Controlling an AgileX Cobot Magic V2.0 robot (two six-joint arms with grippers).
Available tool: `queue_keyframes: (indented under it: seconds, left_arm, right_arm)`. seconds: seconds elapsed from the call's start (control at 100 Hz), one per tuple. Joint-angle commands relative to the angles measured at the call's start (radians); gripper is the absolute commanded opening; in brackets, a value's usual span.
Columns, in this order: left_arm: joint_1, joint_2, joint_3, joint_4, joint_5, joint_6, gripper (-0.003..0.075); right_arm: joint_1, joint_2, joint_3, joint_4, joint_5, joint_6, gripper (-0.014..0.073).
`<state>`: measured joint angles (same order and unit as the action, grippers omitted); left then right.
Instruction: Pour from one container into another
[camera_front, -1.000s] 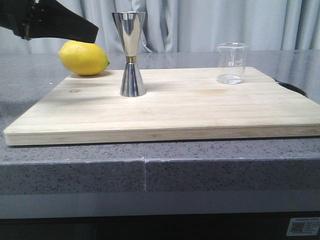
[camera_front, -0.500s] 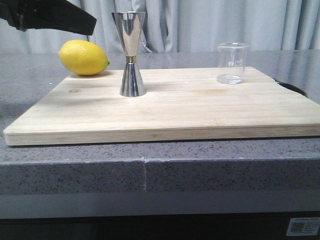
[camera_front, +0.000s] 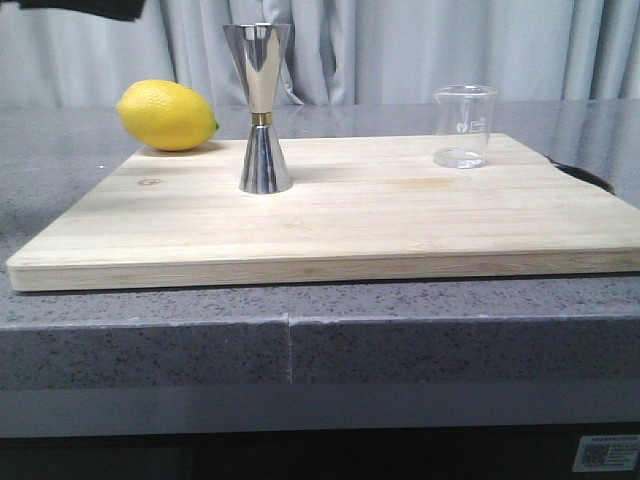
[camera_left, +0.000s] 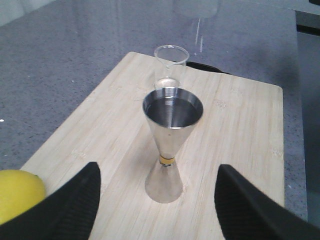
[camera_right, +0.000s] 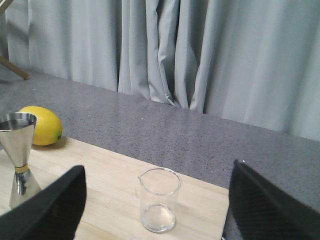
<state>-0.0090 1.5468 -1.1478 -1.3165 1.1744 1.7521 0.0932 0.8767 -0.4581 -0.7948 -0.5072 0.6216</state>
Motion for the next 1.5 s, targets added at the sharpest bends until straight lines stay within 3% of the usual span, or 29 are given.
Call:
queue_keyframes:
  seconds: [0.0, 0.32, 0.57, 0.89, 1.01, 1.25, 1.39, 1.49]
  left_arm:
    - [0.024, -0.070, -0.028, -0.065, 0.033, -0.024, 0.0453]
    - [0.105, -0.220, -0.028, -0.065, -0.036, -0.108, 0.0453]
    - [0.128, -0.394, -0.028, -0.063, -0.264, -0.229, 0.0453]
    - [0.128, -0.594, -0.028, -0.024, -0.601, -0.495, 0.0451]
    - [0.128, -0.649, -0.028, 0.067, -0.669, -0.618, 0.0440]
    - [0.128, -0.737, -0.026, 0.440, -0.682, -0.975, 0.0410]
    - [0.128, -0.780, -0.009, 0.552, -0.635, -1.074, 0.0410]
    - [0.128, -0.812, 0.033, 0.575, -0.625, -1.089, 0.0410]
  right_arm:
    - [-0.004, -0.013, -0.023, 0.018, -0.051, -0.003, 0.0533]
    - [-0.004, -0.013, -0.045, 0.049, -0.037, -0.002, 0.0533]
    - [-0.004, -0.013, -0.183, 0.049, 0.129, -0.002, 0.0533]
    - [-0.004, -0.014, -0.441, 0.041, 0.587, -0.002, 0.0532]
    - [-0.004, -0.032, -0.510, 0.026, 0.705, -0.002, 0.0532]
    - [0.000, -0.137, -0.539, 0.026, 0.791, -0.002, 0.0532]
    - [0.027, -0.206, -0.539, 0.028, 0.933, -0.019, 0.0531]
    - [0.065, -0.248, -0.539, 0.092, 1.026, -0.145, 0.0531]
